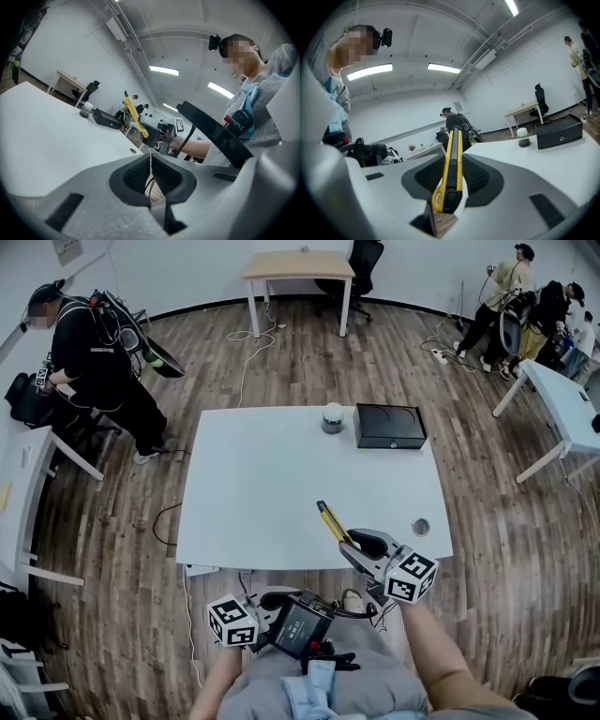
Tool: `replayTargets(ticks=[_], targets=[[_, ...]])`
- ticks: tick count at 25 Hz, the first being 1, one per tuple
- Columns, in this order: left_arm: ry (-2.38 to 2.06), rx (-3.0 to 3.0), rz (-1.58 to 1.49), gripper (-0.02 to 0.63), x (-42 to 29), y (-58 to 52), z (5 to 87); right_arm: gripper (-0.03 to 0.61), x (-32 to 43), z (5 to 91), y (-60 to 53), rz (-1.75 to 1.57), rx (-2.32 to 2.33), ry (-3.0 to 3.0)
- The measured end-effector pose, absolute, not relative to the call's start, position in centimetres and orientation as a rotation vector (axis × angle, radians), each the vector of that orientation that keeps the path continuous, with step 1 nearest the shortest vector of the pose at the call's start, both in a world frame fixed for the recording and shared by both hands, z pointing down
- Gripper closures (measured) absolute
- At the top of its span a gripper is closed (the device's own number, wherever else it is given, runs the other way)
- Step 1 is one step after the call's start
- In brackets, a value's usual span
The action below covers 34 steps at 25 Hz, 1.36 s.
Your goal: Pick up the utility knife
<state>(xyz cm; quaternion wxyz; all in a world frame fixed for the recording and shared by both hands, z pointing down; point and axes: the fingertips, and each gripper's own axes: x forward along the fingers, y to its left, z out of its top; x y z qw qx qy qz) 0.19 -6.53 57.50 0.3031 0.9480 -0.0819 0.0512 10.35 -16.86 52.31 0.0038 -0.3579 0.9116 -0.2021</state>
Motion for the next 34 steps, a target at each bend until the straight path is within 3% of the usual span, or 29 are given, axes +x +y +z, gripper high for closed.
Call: replayTargets(ticks=[34], targets=[[-0.222, 2.495, 0.14, 0.595, 0.4, -7.1, 58.0, 0.448, 11.2, 52.5, -18.4, -0.694, -1.105, 2.793]])
